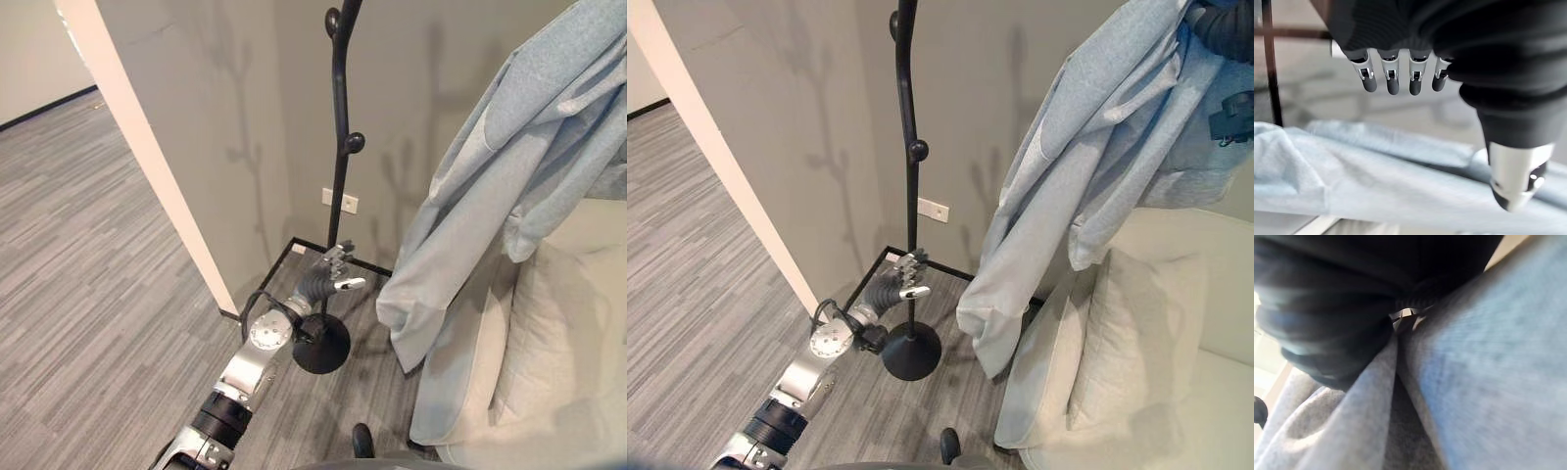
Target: Hang the clothes on the sofa on the clothes rack.
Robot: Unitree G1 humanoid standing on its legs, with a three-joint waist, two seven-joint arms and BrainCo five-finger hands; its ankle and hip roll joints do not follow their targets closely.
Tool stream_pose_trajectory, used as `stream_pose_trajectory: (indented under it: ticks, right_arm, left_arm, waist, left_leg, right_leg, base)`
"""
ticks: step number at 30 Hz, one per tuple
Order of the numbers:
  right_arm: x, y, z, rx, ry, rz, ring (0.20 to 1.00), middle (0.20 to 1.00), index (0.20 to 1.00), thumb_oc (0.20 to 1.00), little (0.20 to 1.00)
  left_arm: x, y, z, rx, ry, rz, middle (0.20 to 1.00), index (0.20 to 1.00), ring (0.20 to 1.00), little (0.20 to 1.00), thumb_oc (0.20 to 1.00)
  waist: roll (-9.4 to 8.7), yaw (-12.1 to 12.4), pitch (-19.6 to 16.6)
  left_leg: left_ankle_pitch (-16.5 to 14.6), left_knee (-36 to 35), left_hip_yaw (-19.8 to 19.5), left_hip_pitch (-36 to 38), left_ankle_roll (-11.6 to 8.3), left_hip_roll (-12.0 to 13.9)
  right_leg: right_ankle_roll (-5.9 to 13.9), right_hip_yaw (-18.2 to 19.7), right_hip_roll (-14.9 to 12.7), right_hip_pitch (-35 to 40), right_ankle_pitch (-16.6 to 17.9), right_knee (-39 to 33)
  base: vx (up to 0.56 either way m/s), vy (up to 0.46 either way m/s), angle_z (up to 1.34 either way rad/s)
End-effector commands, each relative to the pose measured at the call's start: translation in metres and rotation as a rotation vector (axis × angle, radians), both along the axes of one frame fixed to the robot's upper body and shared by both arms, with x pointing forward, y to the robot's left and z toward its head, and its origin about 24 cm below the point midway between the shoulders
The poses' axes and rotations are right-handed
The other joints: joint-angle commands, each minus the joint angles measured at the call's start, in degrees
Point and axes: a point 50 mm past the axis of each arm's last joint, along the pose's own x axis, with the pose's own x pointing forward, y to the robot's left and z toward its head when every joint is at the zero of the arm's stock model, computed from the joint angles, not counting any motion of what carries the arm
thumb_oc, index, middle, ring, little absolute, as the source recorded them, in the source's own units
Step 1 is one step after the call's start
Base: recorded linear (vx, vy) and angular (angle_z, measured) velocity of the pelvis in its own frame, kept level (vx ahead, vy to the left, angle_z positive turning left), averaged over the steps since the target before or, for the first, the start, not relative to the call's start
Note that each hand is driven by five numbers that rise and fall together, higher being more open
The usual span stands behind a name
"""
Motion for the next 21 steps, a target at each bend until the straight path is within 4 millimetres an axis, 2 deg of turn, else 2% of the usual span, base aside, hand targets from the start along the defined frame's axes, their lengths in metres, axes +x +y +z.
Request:
stream_pose_trajectory:
  ticks: [1,3,9,13,21]
  right_arm:
    - [-0.027,-0.006,0.052,0.031,-0.224,-0.037,0.200,0.200,0.200,0.200,0.200]
    - [-0.027,-0.003,0.052,0.011,-0.225,-0.041,0.200,0.200,0.200,0.200,0.200]
    - [-0.029,0.000,0.059,-0.017,-0.241,-0.045,0.200,0.200,0.200,0.200,0.200]
    - [-0.030,0.002,0.062,-0.026,-0.253,-0.041,0.200,0.200,0.200,0.200,0.200]
    - [-0.033,0.003,0.080,-0.058,-0.282,-0.082,0.200,0.200,0.200,0.200,0.200]
  left_arm:
    - [0.002,-0.011,0.019,0.016,-0.120,-0.081,1.000,1.000,1.000,1.000,1.000]
    - [0.002,-0.018,0.018,0.079,-0.135,-0.136,1.000,1.000,1.000,1.000,1.000]
    - [0.003,-0.019,0.015,0.143,-0.150,-0.170,1.000,1.000,1.000,1.000,1.000]
    - [0.002,-0.017,0.011,0.158,-0.143,-0.169,1.000,1.000,1.000,1.000,1.000]
    - [0.000,-0.016,0.004,0.181,-0.123,-0.172,1.000,1.000,1.000,1.000,1.000]
  waist:
    - [0.68,1.39,0.56]
    - [0.35,1.16,1.25]
    - [0.15,1.13,2.16]
    - [0.19,1.13,2.34]
    - [-0.88,1.41,2.19]
  left_leg:
    - [1.62,-3.42,2.40,-0.28,-0.22,2.35]
    - [1.52,-3.42,2.37,-0.18,-0.12,2.47]
    - [1.37,-3.42,2.41,-0.09,-0.01,2.51]
    - [1.36,-3.42,2.34,-0.09,0.01,2.52]
    - [1.48,-3.42,2.22,0.09,0.04,2.62]
  right_leg:
    - [-0.29,-0.94,-2.49,1.44,-2.01,0.18]
    - [-0.35,-0.76,-2.25,1.13,-2.16,0.18]
    - [-0.44,-0.68,-2.18,0.81,-2.27,0.18]
    - [-0.47,-0.73,-2.15,0.74,-2.31,0.18]
    - [-0.38,-1.09,-2.04,0.97,-2.09,0.18]
  base:
    - [0.01,-0.016,-0.03]
    - [0.01,-0.032,-0.06]
    - [0.01,-0.023,-0.09]
    - [0.00,0.000,0.00]
    - [0.00,0.000,0.00]
